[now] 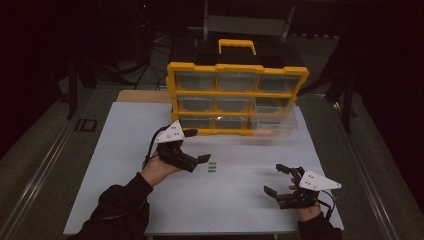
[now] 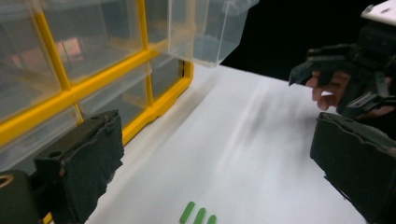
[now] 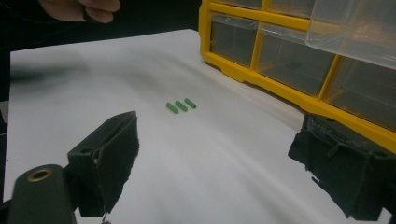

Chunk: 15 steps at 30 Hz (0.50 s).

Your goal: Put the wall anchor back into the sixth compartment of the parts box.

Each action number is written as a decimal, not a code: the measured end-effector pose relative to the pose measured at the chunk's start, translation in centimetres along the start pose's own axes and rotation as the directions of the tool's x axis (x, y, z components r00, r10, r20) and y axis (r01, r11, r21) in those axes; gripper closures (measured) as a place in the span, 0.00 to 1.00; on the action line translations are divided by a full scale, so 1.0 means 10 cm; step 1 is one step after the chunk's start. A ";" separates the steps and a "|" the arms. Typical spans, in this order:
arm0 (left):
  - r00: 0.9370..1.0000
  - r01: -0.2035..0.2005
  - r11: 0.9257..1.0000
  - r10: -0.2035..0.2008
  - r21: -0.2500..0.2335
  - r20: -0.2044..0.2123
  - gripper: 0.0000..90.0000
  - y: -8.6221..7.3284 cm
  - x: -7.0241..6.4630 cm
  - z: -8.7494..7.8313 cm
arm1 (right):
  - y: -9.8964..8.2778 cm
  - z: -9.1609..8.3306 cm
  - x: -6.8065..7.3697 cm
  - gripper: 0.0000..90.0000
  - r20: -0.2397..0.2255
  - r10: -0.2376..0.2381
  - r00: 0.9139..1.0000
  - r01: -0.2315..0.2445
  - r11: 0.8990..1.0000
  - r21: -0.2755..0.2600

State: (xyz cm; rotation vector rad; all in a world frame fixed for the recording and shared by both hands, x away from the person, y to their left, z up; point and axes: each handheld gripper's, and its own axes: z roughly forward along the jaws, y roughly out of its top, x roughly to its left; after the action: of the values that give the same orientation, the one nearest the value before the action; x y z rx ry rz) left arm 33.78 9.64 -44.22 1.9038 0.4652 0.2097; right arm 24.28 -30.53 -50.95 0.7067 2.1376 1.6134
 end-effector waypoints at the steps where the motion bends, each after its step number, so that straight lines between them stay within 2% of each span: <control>1: 1.000 -0.002 1.000 0.002 0.006 0.003 0.03 -0.02 0.01 0.02 | 0.00 0.00 0.00 0.14 0.000 -0.001 1.000 0.001 1.000 0.000; 10: 1.000 0.001 0.999 -0.002 0.054 0.019 0.10 -0.14 0.08 0.16 | -0.01 0.01 0.00 0.14 -0.002 0.000 1.000 0.000 1.000 0.002; 15: 0.999 -0.006 0.996 0.003 0.086 0.044 0.16 -0.19 0.12 0.22 | -0.01 0.01 0.00 0.14 -0.002 0.000 1.000 0.000 1.000 0.005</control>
State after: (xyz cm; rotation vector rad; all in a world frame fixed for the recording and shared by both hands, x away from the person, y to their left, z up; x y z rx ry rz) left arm 35.24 8.88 -46.92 1.9899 0.4466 0.1524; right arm 24.35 -30.45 -51.07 0.7065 2.1437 1.6097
